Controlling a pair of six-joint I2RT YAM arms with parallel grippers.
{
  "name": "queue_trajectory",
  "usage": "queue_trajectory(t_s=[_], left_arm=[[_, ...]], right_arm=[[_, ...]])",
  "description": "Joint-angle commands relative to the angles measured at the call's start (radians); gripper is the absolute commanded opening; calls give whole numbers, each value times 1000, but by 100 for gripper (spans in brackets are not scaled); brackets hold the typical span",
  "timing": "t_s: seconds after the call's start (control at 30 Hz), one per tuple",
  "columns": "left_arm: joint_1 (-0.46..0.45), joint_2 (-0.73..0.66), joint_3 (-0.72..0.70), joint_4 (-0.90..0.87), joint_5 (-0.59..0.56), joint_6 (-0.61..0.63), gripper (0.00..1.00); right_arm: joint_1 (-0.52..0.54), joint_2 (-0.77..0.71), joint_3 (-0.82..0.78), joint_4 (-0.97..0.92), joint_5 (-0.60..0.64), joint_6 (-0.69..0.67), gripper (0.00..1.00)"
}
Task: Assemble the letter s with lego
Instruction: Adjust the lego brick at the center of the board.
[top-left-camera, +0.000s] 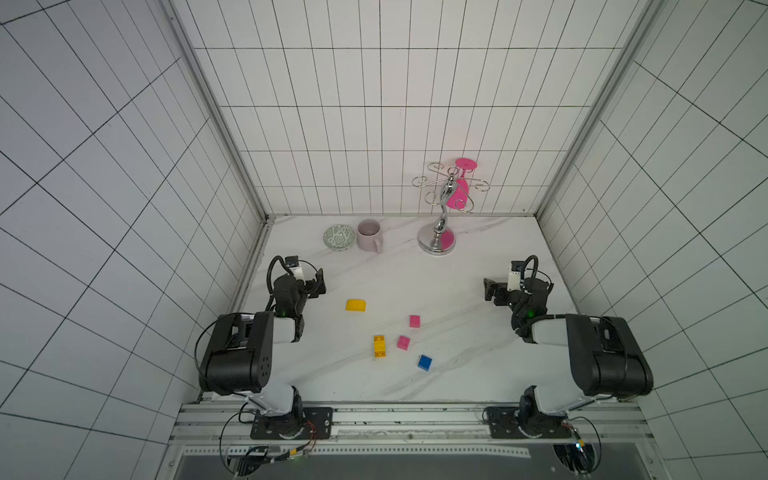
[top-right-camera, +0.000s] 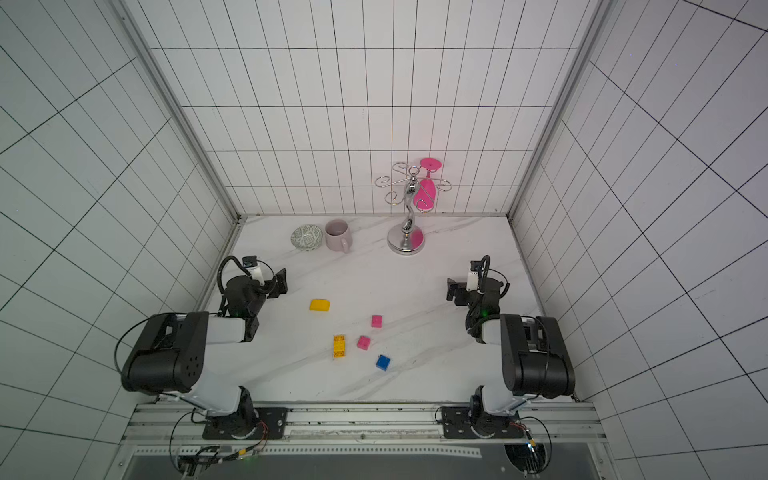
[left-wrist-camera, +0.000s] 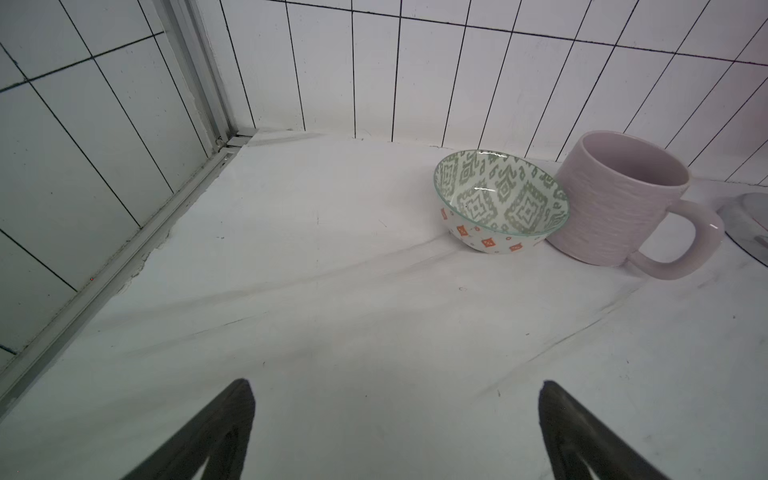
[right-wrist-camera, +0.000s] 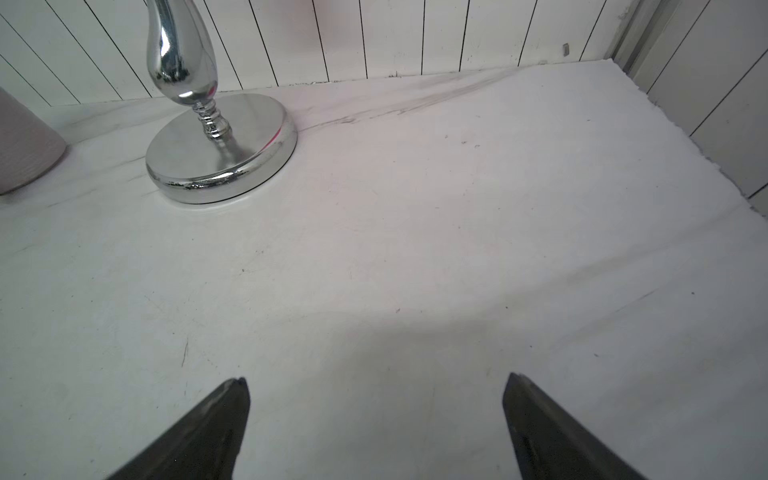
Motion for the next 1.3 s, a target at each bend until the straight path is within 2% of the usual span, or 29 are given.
queue_trajectory(t_s=[0.0,0.4,0.43,0.47,0.5,0.57,0.6,0.63,0.7,0.73,0.77,0.87,0.93,1.0,1.07,1.13,1.27], left_arm=[[-5,-17,18,4,-14,-22,98],[-3,-17,19,3,-16,-22,98],[-4,-12,24,-1,-29,-25,98],[-6,-10,27,1,-55,-32,98],[-7,-18,21,7,-70,-36,98],[-7,-56,14,18,-154,-71,99],[-4,-99,25,-56,-190,-88,99],[-1,-153,47,-146,-223,-115,99],[5,-251,155,-453,-321,-258,99],[8,-295,207,-624,-331,-320,99],[4,-333,265,-777,-316,-363,99],[-22,-431,326,-1037,-233,-499,99],[-57,-500,332,-1172,-184,-559,98],[-89,-546,325,-1330,-80,-666,98],[-161,-581,288,-1425,14,-776,98],[-253,-646,220,-1448,86,-881,98],[-494,-826,77,-1396,87,-1110,98]], right_arm=[[5,-1,18,36,-1,-17,98],[-1,-1,22,27,-4,-15,98],[0,-3,23,32,12,-9,99],[1,-17,33,17,84,23,99],[0,-68,63,-72,177,60,99],[-2,-166,178,-346,266,116,99],[-7,-201,263,-503,302,209,99],[-16,-216,346,-648,268,265,99],[-9,-214,519,-898,157,325,99],[6,-206,587,-974,100,365,99],[30,-197,637,-1046,52,397,99],[164,-150,772,-1264,-79,425,98],[281,-110,860,-1423,-74,393,99],[376,-89,905,-1533,-81,383,99],[423,-109,879,-1561,-82,406,98],[435,-131,844,-1559,-89,431,98],[438,-145,816,-1592,-113,452,98]])
